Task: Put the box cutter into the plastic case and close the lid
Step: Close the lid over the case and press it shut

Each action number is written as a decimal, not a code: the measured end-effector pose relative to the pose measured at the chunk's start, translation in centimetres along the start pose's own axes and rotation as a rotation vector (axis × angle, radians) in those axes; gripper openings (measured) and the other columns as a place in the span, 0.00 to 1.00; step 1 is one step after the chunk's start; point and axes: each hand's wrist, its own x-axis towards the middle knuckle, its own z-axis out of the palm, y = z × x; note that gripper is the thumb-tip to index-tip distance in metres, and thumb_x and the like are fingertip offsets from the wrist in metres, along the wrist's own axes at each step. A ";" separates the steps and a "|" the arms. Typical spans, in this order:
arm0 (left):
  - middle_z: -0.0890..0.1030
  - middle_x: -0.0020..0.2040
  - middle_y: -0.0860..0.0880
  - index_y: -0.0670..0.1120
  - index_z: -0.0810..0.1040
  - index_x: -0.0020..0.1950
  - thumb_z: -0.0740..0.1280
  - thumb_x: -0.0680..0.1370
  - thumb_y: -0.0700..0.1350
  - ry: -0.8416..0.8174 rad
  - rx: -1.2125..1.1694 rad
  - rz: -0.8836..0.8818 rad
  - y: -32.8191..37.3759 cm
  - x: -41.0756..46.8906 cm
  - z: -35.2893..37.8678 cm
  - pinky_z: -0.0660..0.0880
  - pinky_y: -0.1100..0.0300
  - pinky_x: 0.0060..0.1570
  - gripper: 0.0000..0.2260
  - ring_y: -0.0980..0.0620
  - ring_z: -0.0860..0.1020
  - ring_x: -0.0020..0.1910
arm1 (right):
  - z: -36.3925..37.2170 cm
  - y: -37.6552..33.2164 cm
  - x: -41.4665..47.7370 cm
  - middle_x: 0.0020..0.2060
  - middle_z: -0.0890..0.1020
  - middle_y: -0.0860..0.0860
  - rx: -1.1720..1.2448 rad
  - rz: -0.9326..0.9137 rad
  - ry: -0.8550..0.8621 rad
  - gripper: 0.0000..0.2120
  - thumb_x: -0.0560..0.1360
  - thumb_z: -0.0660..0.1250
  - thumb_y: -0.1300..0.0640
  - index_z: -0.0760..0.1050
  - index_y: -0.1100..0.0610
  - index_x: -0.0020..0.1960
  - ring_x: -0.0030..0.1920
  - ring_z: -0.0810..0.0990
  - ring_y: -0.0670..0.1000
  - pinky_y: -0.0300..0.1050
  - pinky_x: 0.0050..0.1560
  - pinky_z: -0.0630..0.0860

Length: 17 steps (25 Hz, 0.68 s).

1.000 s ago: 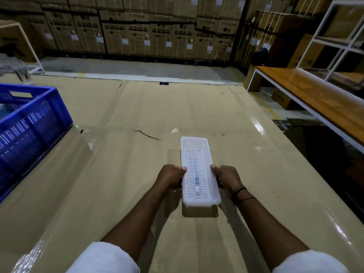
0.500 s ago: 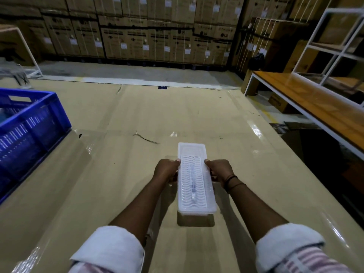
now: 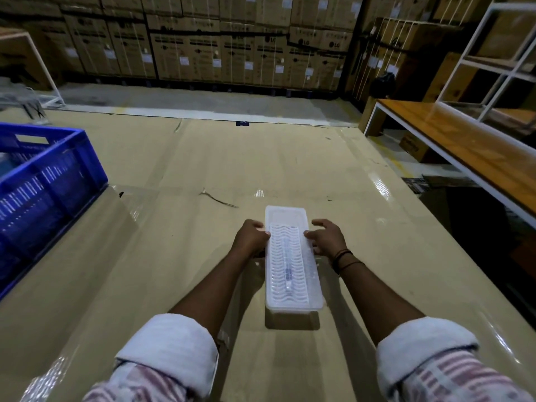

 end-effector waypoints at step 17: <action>0.76 0.51 0.42 0.64 0.39 0.81 0.57 0.81 0.36 -0.306 0.475 -0.077 4.7 0.6 0.0 0.81 0.53 0.41 0.39 0.45 0.78 0.43 | 0.8 -1.8 1.0 0.71 0.75 0.55 -0.576 -0.191 -0.067 0.35 0.70 0.61 0.55 0.64 0.49 0.78 0.60 0.80 0.58 0.49 0.61 0.77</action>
